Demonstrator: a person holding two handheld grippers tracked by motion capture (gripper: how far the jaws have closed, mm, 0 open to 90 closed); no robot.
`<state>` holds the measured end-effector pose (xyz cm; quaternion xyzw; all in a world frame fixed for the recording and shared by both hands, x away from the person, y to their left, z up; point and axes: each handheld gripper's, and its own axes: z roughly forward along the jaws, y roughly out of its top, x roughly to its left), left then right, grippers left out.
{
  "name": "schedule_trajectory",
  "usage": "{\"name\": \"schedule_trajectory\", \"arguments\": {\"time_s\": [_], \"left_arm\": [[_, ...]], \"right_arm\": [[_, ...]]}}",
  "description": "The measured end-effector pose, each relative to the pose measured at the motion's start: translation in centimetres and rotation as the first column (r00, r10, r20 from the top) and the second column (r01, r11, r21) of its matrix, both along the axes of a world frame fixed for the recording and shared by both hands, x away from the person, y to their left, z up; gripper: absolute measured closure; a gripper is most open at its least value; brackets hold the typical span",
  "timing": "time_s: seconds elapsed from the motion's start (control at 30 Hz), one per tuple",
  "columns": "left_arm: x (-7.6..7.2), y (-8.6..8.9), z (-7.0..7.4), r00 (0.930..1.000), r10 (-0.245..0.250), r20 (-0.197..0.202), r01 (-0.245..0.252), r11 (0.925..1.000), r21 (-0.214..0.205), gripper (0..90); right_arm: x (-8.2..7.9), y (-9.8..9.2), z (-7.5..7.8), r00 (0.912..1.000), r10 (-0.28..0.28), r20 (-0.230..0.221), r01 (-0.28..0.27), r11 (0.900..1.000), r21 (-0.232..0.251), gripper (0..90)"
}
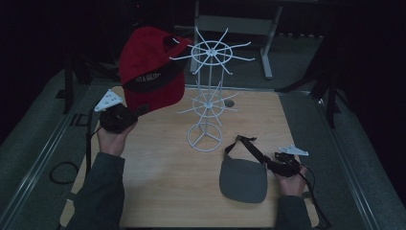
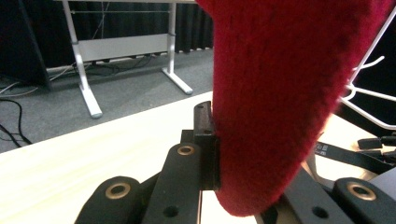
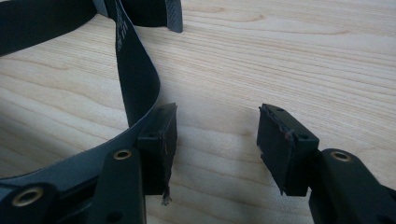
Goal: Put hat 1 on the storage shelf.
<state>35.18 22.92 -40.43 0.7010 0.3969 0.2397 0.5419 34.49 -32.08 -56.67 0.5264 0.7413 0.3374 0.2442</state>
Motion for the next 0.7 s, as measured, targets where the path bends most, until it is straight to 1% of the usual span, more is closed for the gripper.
{"name": "schedule_trajectory", "arguments": {"time_s": [0.37, 0.5, 0.6, 0.7], "left_arm": [[0.2, -0.3, -0.4, 0.9999, -0.007, -0.008, 0.007, 0.9993, 0.037, 85.8], [0.4, -0.4, -0.6, 0.9997, -0.003, -0.023, 0.004, 0.9986, 0.053, 85.7], [0.4, -0.3, -1.0, 0.9995, 0.0, -0.032, 0.001, 0.9988, 0.049, 85.6], [0.5, -0.2, -1.4, 0.999, 0.006, -0.044, -0.004, 0.9984, 0.056, 85.6]], "right_arm": [[0.0, 0.0, 0.0, 1.0, 0.001, -0.001, -0.001, 1.0, -0.001, 47.5], [0.0, 0.0, 0.0, 1.0, 0.0, 0.0, 0.0, 1.0, -0.001, 47.5], [0.0, 0.0, 0.0, 1.0, 0.0, 0.0, 0.0, 1.0, 0.0, 47.5], [0.0, 0.0, 0.0, 1.0, 0.0, 0.0, 0.0, 1.0, 0.0, 47.5]]}}
